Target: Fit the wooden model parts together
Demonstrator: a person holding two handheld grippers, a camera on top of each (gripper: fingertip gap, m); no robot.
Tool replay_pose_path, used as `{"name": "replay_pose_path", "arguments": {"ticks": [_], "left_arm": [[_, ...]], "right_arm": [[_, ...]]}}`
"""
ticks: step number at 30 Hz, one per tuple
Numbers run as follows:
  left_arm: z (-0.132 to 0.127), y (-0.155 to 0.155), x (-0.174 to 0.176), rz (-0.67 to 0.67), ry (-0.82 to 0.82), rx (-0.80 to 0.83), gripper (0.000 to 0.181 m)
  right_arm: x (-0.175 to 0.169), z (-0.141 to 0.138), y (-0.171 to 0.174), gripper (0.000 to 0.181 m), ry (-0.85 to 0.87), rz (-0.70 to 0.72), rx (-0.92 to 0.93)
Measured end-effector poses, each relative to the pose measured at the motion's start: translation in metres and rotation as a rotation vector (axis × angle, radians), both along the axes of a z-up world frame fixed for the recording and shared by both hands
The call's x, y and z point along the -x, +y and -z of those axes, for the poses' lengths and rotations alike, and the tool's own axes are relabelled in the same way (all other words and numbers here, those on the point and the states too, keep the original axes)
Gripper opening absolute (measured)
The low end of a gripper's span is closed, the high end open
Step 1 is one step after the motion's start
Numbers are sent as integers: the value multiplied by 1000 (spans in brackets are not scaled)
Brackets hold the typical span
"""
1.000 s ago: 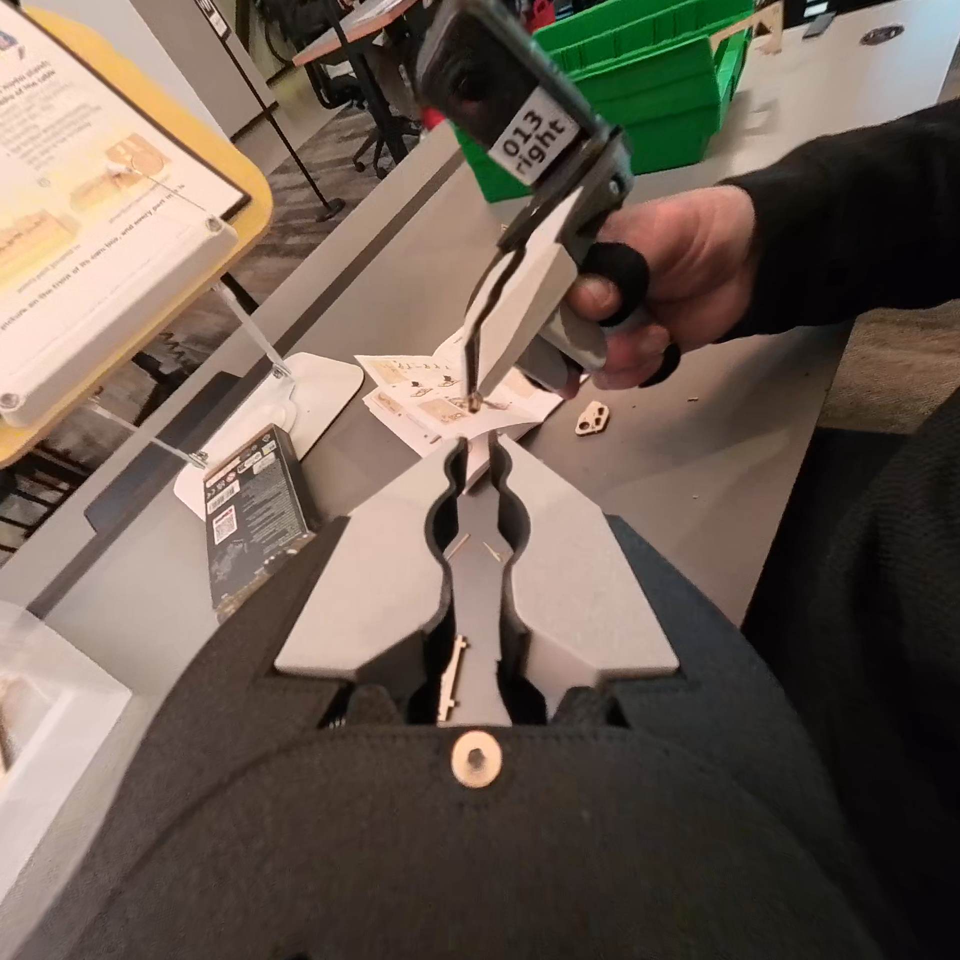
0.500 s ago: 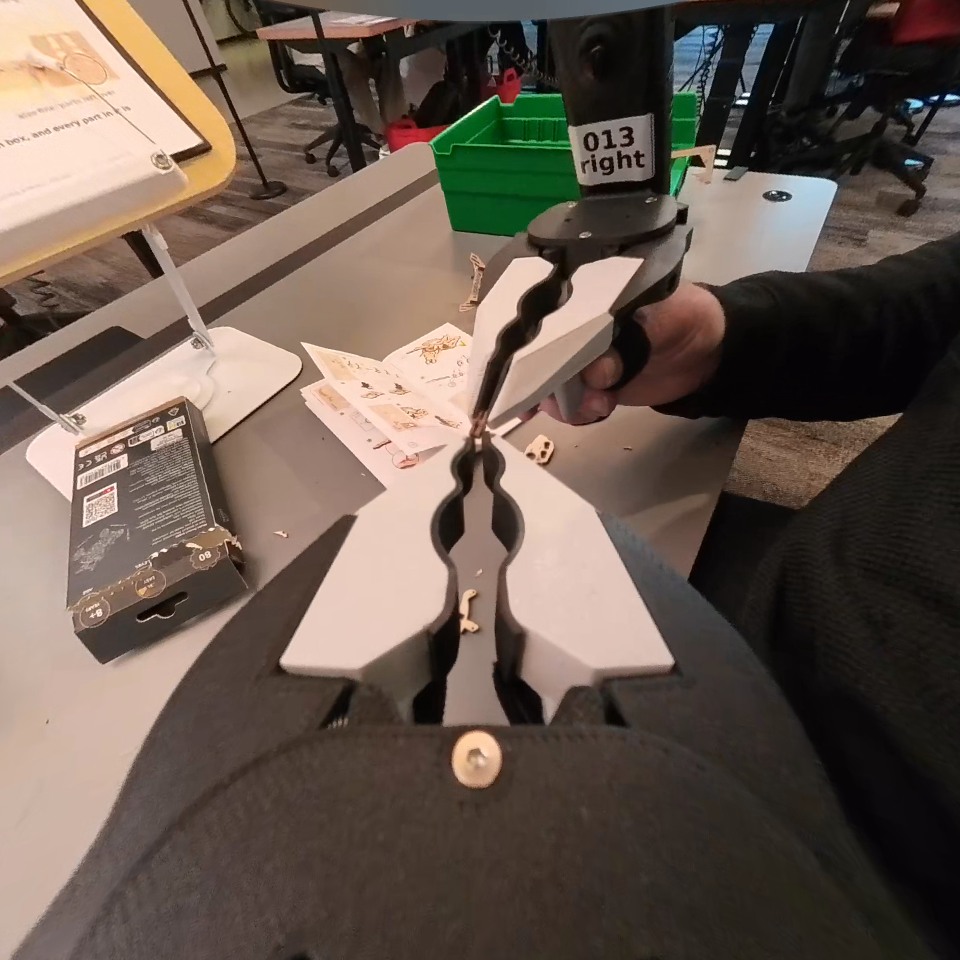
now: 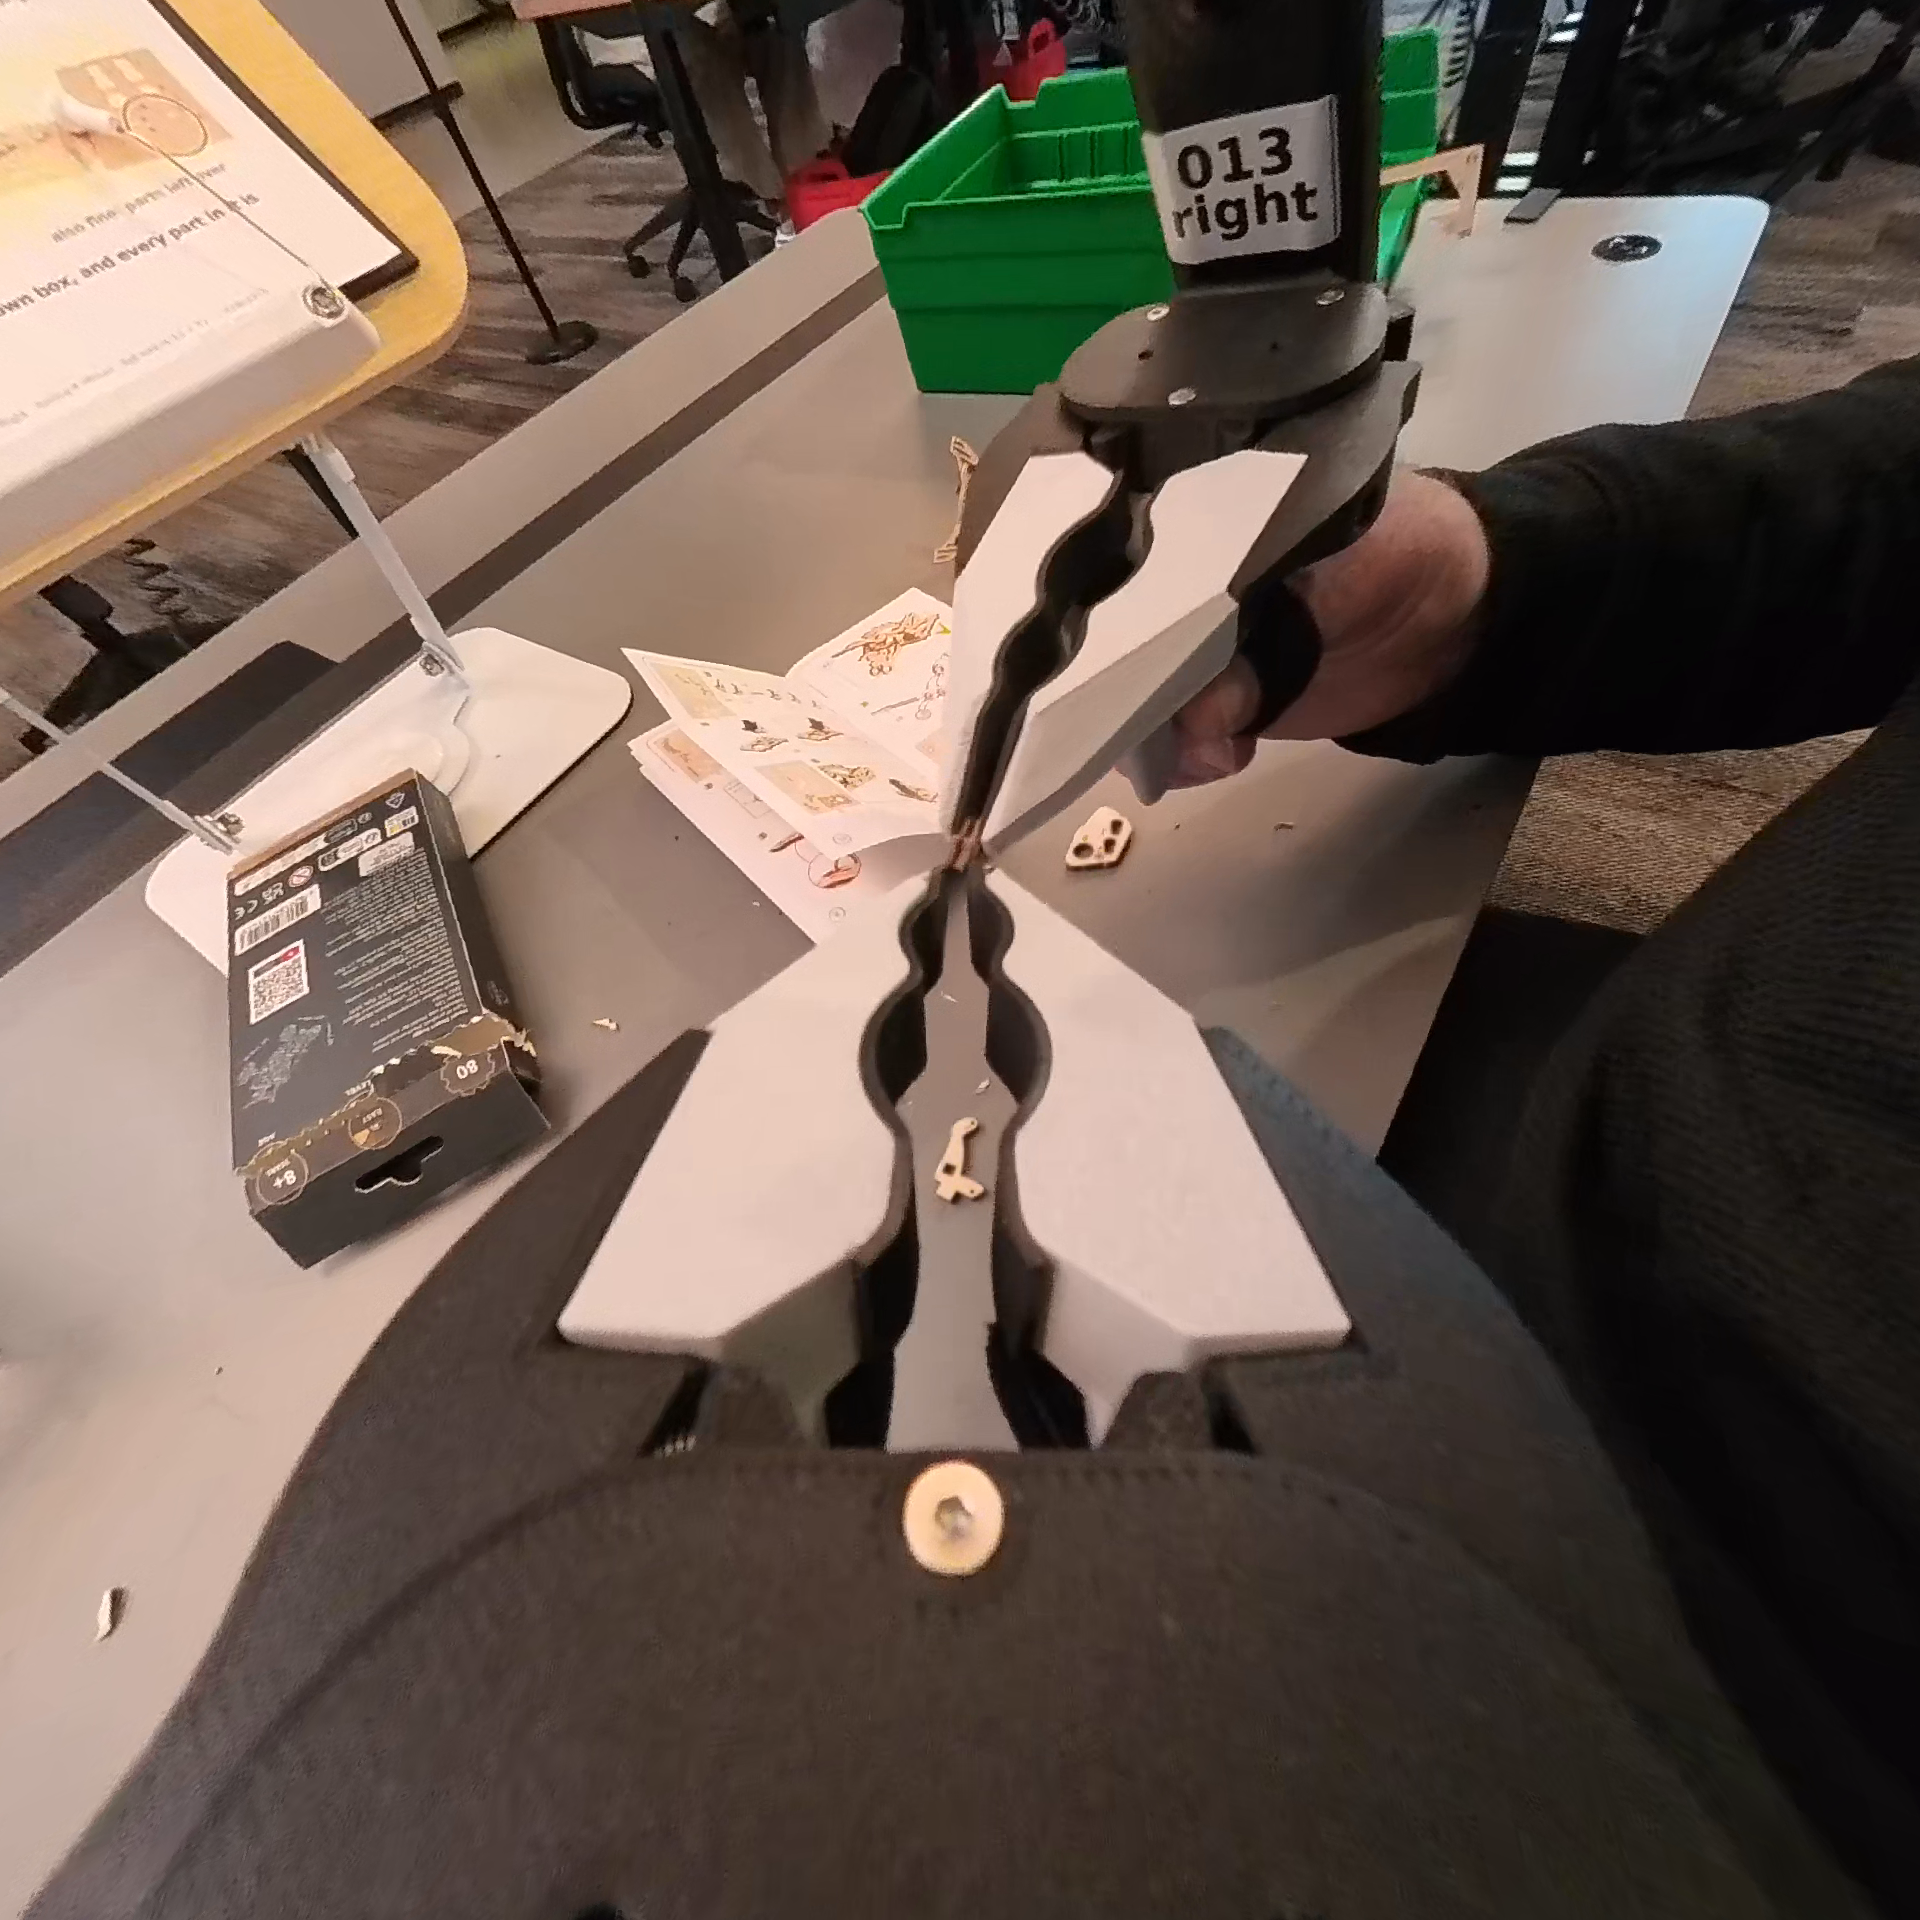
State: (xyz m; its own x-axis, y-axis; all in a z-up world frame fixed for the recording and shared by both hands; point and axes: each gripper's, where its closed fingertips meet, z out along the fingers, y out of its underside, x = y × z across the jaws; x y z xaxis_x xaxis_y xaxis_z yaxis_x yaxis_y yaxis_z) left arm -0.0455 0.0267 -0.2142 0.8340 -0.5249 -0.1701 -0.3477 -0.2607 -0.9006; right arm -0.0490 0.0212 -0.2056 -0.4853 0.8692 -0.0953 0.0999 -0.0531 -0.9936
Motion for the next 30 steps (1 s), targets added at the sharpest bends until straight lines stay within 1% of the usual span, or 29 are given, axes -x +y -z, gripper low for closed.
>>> {"name": "replay_pose_path", "arguments": {"ticks": [5, 11, 15, 19, 22, 26, 30], "left_arm": [[4, -4, 1, 6, 24, 13, 0], [11, -4, 5, -9, 30, 30, 0], [9, -4, 7, -11, -39, 40, 0], [5, -4, 10, -8, -172, 68, 4], [5, -5, 6, 10, -242, 104, 6], [6, -4, 4, 8, -288, 131, 8], [4, -5, 3, 27, -403, 164, 12]], "right_arm": [[1, 4, -4, 1, -8, -5, -24], [5, 11, -5, 0, 22, 85, -288], [6, 8, -5, 0, 72, 139, -403], [6, 10, -2, 1, 88, 180, -510], [7, 11, -2, 0, 92, 194, -585], [9, 14, -4, 0, 90, 199, -681], [10, 13, -5, 1, 100, 192, -724]]}}
